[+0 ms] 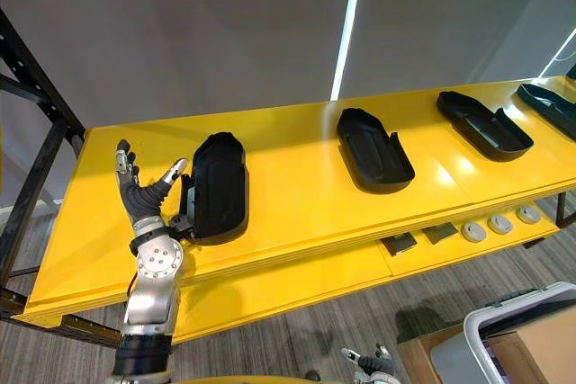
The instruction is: Walk over and take plastic housings, then place them on the shelf
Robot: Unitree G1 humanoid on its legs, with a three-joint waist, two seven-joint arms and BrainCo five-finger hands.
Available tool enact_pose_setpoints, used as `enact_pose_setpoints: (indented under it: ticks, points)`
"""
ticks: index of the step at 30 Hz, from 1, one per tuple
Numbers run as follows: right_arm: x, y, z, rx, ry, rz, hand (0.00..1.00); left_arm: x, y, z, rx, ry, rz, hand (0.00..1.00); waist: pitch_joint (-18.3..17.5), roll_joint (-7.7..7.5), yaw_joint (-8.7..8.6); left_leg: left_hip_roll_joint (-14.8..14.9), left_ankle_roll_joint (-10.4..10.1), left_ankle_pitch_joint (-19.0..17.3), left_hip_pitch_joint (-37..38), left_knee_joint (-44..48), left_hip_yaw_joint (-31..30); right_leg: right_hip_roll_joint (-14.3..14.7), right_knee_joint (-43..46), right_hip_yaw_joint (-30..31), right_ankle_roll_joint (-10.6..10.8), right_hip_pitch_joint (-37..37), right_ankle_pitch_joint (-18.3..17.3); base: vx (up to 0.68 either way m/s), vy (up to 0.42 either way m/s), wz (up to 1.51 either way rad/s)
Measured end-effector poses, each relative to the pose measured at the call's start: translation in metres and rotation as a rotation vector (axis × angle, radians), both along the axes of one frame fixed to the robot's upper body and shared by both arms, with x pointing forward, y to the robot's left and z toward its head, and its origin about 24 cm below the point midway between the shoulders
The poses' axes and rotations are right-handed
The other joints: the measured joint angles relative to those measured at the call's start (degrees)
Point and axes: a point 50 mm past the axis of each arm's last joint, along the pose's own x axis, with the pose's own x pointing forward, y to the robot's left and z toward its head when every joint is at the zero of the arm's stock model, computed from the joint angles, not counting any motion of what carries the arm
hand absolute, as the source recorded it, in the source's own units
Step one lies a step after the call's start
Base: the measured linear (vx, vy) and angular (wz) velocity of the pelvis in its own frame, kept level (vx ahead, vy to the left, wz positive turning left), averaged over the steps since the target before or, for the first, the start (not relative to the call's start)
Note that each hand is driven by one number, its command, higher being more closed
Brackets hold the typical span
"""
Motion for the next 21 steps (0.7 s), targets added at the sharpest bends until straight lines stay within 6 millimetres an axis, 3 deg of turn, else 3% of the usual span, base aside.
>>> enact_pose_setpoints:
  ticks: [7, 15, 21]
  points:
    - [-0.001, 0.002, 0.0, -0.001, 0.001, 0.015, 0.0, -0.023, 0.0, -0.01, 0.162, 0.062, -0.039, 1.0, 0.06, -0.39, 0.75, 0.0, -0.03, 0.03, -1.23, 1.32, -1.16, -0.33, 0.12, -1.47, 0.12, 0.12, -1.2, -0.03, -0.019, 0.12]
    - [-0.002, 0.006, -0.001, 0.006, 0.006, 0.041, 0.0, -0.031, -0.014, -0.022, 0.205, 0.134, -0.168, 1.0, 0.1, -1.91, 1.01, 0.19, 0.67, -0.72, -2.17, 3.55, -1.32, -0.63, 0.21, -1.99, 0.37, 0.34, -1.36, -0.01, -0.002, 0.03]
    - [-0.003, 0.006, -0.001, 0.006, 0.011, 0.041, 0.0, -0.029, -0.02, -0.045, 0.213, 0.248, -0.241, 1.0, 0.05, -2.08, 1.69, 0.1, 0.8, -2.85, -2.47, 5.78, -1.19, -1.22, 0.28, -2.02, 0.6, 0.87, -1.52, 0.01, 0.016, -0.02]
